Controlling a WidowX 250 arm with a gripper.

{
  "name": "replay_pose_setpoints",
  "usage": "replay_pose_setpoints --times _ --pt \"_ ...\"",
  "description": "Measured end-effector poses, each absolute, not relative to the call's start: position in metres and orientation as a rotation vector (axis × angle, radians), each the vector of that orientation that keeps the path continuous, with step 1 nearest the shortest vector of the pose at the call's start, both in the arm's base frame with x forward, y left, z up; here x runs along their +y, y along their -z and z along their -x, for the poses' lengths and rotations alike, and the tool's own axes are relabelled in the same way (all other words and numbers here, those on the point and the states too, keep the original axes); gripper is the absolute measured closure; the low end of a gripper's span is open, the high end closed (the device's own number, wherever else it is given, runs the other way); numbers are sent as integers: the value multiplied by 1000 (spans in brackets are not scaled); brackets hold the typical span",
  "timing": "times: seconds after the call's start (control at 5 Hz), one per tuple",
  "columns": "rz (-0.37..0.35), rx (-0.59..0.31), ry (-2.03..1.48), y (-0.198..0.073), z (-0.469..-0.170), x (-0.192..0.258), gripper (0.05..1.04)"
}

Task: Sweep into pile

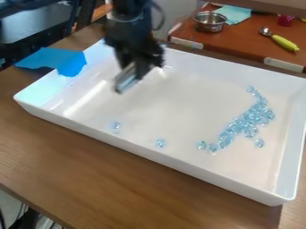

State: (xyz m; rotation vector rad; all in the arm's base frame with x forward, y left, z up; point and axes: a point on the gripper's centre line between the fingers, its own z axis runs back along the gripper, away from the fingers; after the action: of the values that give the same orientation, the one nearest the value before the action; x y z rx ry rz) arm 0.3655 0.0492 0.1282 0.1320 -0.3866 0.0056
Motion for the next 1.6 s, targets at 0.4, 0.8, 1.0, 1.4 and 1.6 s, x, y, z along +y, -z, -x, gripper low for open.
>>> replay_pose_setpoints --times 0.4,0.8,1.0,1.4,1.6 --pt "-68 -309 -39 -136 -326 79 718" --pt "-107 -323 -13 -112 -313 74 718" --pt "-133 -321 3 -95 -308 59 718" --pt "-110 -292 -13 -92 -305 31 718" --pt "-99 -248 -26 -91 -303 8 718"
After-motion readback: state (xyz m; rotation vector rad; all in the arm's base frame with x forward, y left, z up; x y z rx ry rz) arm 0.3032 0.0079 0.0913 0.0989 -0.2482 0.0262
